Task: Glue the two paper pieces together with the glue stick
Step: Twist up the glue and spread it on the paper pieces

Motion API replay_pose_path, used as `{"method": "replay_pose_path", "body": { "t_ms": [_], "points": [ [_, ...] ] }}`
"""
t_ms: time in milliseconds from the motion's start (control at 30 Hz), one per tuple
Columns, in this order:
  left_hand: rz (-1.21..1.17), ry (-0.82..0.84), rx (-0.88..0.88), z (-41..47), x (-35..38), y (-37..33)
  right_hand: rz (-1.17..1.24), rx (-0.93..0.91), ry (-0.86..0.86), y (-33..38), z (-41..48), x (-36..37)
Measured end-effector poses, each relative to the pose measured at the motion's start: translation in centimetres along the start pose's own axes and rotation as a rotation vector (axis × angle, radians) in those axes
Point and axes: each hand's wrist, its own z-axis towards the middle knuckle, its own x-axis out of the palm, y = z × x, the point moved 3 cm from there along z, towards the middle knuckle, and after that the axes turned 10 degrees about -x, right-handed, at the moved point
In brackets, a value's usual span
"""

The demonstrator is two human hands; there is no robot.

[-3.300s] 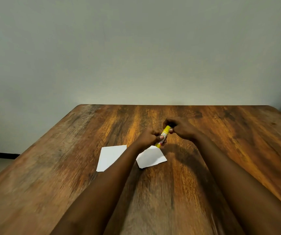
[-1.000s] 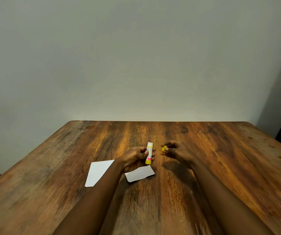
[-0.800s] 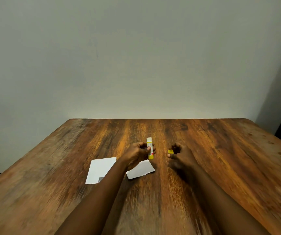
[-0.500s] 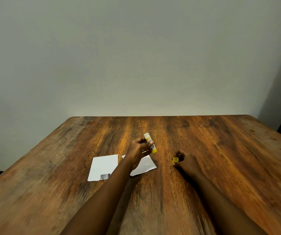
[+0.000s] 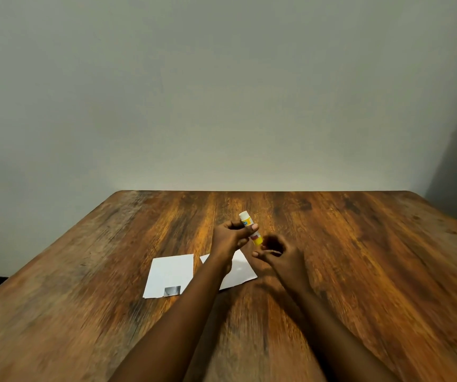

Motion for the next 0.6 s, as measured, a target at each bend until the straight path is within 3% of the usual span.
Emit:
{"method": "replay_pose_path", "body": {
  "t_ms": [167, 467, 600],
  "points": [
    [-0.048, -0.009, 0.0, -0.1, 0.4, -0.3, 0.044, -0.009, -0.131, 1.3, 0.6, 0.6],
    [-0.068, -0.053, 0.002, -0.2, 0.8, -0.4, -0.118, -0.11, -0.195, 1.9, 0.9, 1.1],
    [-0.031, -0.048, 0.031, -0.4, 0.7, -0.8, -0.102, -0.023, -0.136, 1.7, 1.7, 1.3]
  ]
}}
